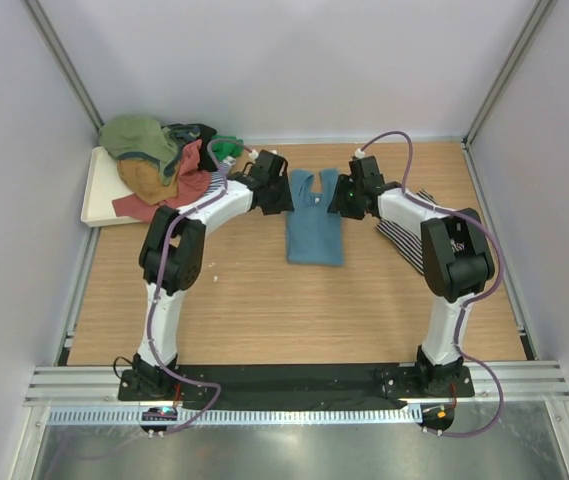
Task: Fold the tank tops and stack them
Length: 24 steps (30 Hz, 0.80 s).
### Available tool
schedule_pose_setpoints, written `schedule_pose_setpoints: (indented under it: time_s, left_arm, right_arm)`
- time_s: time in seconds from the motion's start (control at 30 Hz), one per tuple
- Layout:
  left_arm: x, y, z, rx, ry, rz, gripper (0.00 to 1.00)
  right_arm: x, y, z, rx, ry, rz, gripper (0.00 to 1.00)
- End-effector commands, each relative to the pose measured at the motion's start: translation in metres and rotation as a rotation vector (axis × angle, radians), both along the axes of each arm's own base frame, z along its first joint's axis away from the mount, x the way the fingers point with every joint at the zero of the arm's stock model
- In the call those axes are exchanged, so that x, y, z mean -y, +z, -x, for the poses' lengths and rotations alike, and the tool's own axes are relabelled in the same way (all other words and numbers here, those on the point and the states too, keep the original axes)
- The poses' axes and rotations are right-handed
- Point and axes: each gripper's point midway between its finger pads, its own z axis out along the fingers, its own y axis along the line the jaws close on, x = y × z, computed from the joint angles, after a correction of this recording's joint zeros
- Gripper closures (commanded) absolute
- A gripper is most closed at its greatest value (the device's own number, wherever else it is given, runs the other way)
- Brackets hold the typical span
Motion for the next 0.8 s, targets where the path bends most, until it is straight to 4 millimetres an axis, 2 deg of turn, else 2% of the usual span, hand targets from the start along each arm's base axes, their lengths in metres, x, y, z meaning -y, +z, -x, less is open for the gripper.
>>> schedule_pose_setpoints:
  time_s: [0.0, 0.07, 0.1, 0.13, 0.17, 0.23, 0.27, 0.3, 0.33, 0.37, 0.4, 0.43, 0.47, 0.53, 0.57, 0.6, 0.67, 0.7, 0.77]
  left_arm:
    - [-0.005, 0.058, 0.007, 0.111, 0.012, 0.031, 0.55]
    - [-0.006, 0.067, 0.029, 0.115, -0.001, 0.063, 0.53]
    - [0.003, 0.072, 0.037, 0.134, -0.023, 0.088, 0.52]
    - [0.003, 0.062, 0.050, 0.112, -0.033, 0.080, 0.52]
    - [0.005, 0.072, 0.057, 0.124, -0.037, 0.097, 0.52]
    - [0.020, 0.067, 0.080, 0.099, -0.088, 0.129, 0.53]
    - [0.033, 0.075, 0.089, 0.103, -0.120, 0.182, 0.53]
    - [0.037, 0.069, 0.097, 0.083, -0.133, 0.197, 0.56]
    - [0.041, 0.069, 0.101, 0.078, -0.143, 0.214, 0.57]
    - [0.048, 0.068, 0.105, 0.071, -0.155, 0.239, 0.59]
    - [0.049, 0.064, 0.108, 0.059, -0.159, 0.243, 0.62]
    - [0.050, 0.061, 0.108, 0.051, -0.160, 0.245, 0.63]
    - [0.054, 0.050, 0.109, 0.027, -0.170, 0.251, 0.64]
    - [0.056, 0.037, 0.111, -0.007, -0.168, 0.249, 0.67]
    - [0.054, 0.022, 0.113, -0.034, -0.162, 0.236, 0.68]
    - [0.052, 0.012, 0.115, -0.054, -0.151, 0.234, 0.72]
    - [0.045, 0.000, 0.114, -0.063, -0.122, 0.226, 0.73]
    - [0.036, -0.017, 0.118, -0.087, -0.096, 0.197, 0.74]
    - [0.026, -0.034, 0.122, -0.110, -0.076, 0.163, 0.74]
  right_arm:
    - [0.009, 0.046, 0.003, 0.106, -0.032, -0.008, 0.50]
    - [0.009, 0.047, 0.023, 0.103, -0.018, -0.027, 0.50]
    - [0.008, 0.046, 0.029, 0.106, -0.012, -0.032, 0.50]
    - [0.007, 0.046, 0.035, 0.108, 0.001, -0.036, 0.50]
    - [0.006, 0.042, 0.050, 0.089, 0.020, -0.049, 0.52]
    - [-0.002, 0.043, 0.060, 0.096, 0.068, -0.091, 0.57]
    - [-0.012, 0.042, 0.075, 0.077, 0.125, -0.146, 0.63]
    - [-0.017, 0.045, 0.076, 0.094, 0.146, -0.179, 0.66]
    - [-0.022, 0.041, 0.086, 0.076, 0.172, -0.205, 0.69]
    - [-0.029, 0.044, 0.092, 0.075, 0.209, -0.243, 0.73]
    - [-0.035, 0.050, 0.093, 0.096, 0.231, -0.272, 0.75]
    - [-0.037, 0.047, 0.098, 0.083, 0.237, -0.292, 0.77]
    - [-0.043, 0.051, 0.098, 0.094, 0.266, -0.328, 0.80]
    - [-0.047, 0.035, 0.103, 0.050, 0.271, -0.352, 0.84]
    - [-0.051, 0.032, 0.103, 0.047, 0.276, -0.370, 0.86]
    - [-0.051, 0.014, 0.107, 0.001, 0.274, -0.376, 0.87]
    - [-0.051, -0.001, 0.109, -0.036, 0.258, -0.380, 0.90]
    - [-0.044, -0.019, 0.109, -0.069, 0.218, -0.344, 0.91]
    - [-0.036, -0.038, 0.115, -0.124, 0.182, -0.300, 0.92]
